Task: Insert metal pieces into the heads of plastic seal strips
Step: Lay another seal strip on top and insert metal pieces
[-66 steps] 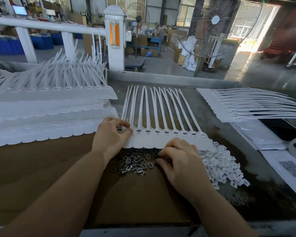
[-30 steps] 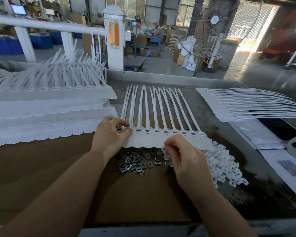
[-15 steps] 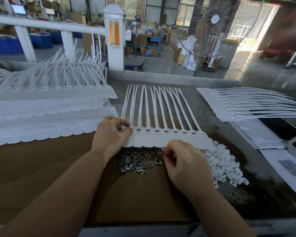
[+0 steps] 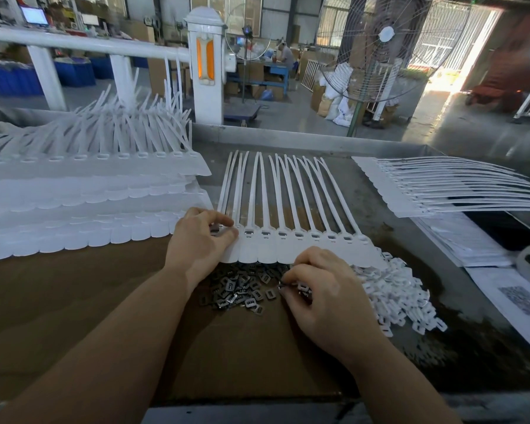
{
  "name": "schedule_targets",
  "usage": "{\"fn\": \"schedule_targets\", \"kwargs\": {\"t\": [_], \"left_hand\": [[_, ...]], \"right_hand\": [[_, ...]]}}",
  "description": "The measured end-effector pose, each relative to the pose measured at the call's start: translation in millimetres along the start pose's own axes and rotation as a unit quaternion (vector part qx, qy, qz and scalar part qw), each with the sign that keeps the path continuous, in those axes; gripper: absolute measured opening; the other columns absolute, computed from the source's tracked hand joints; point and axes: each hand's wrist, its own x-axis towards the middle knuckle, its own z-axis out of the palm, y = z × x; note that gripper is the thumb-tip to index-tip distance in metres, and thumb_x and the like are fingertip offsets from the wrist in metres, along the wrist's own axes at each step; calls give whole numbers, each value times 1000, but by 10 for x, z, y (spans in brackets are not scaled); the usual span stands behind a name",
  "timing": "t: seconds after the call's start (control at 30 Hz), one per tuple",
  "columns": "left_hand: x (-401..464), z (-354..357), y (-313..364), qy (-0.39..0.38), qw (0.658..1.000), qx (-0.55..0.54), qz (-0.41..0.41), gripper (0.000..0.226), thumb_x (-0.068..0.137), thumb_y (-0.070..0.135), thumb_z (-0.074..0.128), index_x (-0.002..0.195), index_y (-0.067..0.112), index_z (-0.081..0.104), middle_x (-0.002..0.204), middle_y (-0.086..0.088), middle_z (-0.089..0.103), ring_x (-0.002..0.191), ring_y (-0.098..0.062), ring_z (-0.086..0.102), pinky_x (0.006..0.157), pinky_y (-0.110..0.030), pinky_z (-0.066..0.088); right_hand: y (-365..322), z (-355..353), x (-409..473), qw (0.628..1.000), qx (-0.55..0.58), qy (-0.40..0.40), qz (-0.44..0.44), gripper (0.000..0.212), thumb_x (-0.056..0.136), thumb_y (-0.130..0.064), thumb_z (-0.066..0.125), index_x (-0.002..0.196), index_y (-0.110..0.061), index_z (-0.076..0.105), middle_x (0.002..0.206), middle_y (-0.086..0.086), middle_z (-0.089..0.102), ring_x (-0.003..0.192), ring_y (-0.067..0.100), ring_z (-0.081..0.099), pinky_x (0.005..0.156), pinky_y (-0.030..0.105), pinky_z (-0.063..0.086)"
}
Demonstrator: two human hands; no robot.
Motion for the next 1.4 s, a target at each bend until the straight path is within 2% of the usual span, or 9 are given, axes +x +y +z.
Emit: {"fn": "schedule_targets", "kwargs": {"t": [0.2,0.5,0.63,0.73,1.07,1.23,1.4], "left_hand": [[-3,-2,7,1,1000,0,3,7,84,30,67,89,30,62,99,7,44,87,-3,45,83,-20,34],[1,1,4,0,1000,0,3,7,84,30,67,88,31,62,100,7,44,87,-3,45,83,-20,34],[9,3,3,-2,1000,0,-1,7,84,30,67,89,31,62,102,6,45,92,-5,46,84,-21,34],[12,3,7,-2,1000,1,-1,7,84,30,67,89,31,62,102,6,45,92,-6,46,85,-21,34],[1,2,11,1,1000,0,-6,7,84,30,68,90,30,63,103,7,45,91,-5,47,84,-21,34],[-4,-1,12,1,1000,4,-4,7,84,30,68,90,30,63,105,6,45,93,-6,47,85,-21,34],[-2,-1,14,-1,1000,8,-2,7,85,31,67,90,30,63,105,6,45,94,-7,47,86,-22,35]], "right_hand": [[14,6,-1,1000,-6,-25,12,7,80,-21,70,84,-16,71,87,-5,58,83,12,54,75,28,46],[-7,-1,17,1000,8,4,-5,4,83,-18,67,83,-14,68,86,-3,58,81,14,55,71,32,49],[-41,-18,17,999,13,-30,-36,16,82,-28,64,88,-15,71,89,-2,59,83,15,56,73,30,47],[-46,-15,21,998,9,-52,-47,17,83,-29,63,85,-15,72,89,-1,59,84,17,55,73,32,47],[-13,3,22,997,63,34,-16,8,87,-12,60,80,-9,62,80,-1,58,77,13,53,69,29,47],[12,-22,6,992,103,64,20,12,90,-17,57,82,-9,63,69,-3,61,62,11,55,57,32,48],[41,-17,8,984,147,84,49,3,85,-11,66,84,-9,68,71,-3,66,64,8,60,60,29,50]]}}
